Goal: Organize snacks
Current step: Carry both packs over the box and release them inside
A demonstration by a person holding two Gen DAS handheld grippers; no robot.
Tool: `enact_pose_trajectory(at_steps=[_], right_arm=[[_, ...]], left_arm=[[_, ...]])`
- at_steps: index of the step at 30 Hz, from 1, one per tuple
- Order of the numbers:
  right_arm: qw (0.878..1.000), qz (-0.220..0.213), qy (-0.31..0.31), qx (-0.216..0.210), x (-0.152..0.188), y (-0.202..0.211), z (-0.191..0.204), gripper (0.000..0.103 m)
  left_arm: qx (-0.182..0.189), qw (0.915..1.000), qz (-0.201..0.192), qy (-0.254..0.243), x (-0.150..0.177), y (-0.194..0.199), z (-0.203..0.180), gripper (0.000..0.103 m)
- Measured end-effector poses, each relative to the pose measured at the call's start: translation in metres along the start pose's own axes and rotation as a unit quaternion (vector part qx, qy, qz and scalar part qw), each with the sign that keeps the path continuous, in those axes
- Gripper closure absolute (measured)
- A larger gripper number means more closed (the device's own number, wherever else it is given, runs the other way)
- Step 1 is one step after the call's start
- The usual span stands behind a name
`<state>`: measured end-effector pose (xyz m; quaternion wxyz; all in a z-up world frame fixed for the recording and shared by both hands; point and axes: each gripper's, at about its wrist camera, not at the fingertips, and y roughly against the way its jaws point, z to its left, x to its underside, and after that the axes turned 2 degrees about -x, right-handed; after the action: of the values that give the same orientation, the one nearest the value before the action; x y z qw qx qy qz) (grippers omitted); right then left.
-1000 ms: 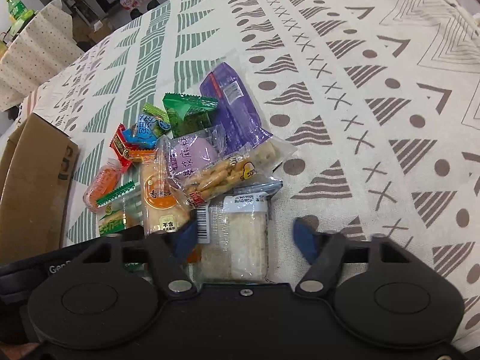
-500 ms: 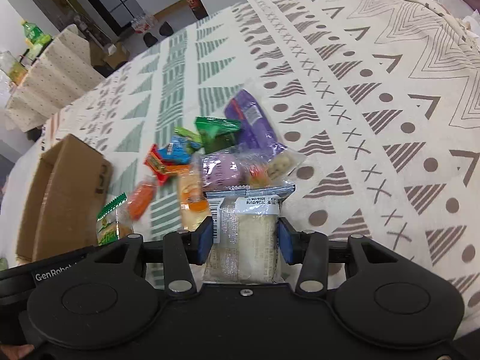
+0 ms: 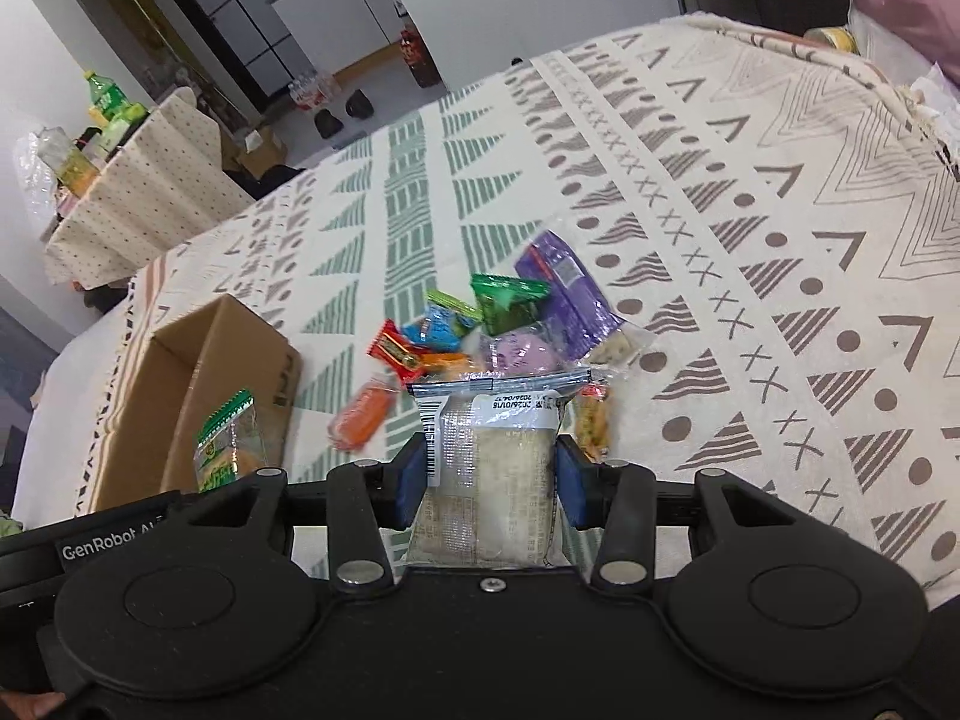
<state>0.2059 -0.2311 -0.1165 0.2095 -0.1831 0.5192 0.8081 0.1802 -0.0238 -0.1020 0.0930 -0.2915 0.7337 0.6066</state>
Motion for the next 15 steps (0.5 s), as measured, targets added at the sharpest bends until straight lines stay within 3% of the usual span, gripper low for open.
enact_pose_trajectory(at_steps=[15], right_arm=[[0.999, -0.027, 0.016, -0.034, 0.001, 0.028, 0.041, 0.06]], left_arm=[[0.003, 0.999, -0.044, 0.006, -0.008, 0.054, 0.022, 0.056]])
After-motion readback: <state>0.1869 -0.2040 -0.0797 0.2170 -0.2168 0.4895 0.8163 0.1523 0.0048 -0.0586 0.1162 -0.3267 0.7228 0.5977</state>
